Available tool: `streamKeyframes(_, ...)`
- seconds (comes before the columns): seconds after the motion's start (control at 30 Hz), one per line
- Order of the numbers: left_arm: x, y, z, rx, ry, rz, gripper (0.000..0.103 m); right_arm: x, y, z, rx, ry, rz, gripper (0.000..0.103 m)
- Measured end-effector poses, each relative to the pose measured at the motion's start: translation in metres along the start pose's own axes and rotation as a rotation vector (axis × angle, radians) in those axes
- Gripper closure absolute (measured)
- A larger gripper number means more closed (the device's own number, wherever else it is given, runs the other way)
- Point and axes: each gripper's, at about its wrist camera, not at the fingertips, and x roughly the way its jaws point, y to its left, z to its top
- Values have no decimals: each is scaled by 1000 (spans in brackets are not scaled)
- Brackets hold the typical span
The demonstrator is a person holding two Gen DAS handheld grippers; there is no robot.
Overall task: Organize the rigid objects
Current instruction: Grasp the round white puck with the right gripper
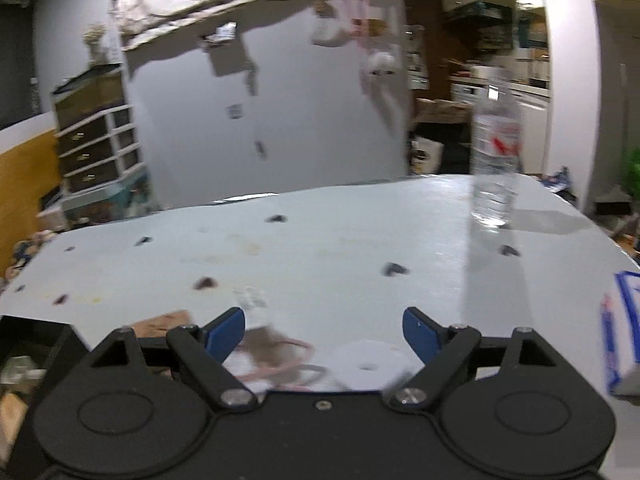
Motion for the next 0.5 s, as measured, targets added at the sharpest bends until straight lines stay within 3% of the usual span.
streamKeyframes(0.17,0,0,0,-1,0,-2,97,10,-23,-10,7,16,-52,18)
streamKeyframes(0.5,0,0,0,-1,0,-2,97,43,-26,-25,-49,93,-24,23)
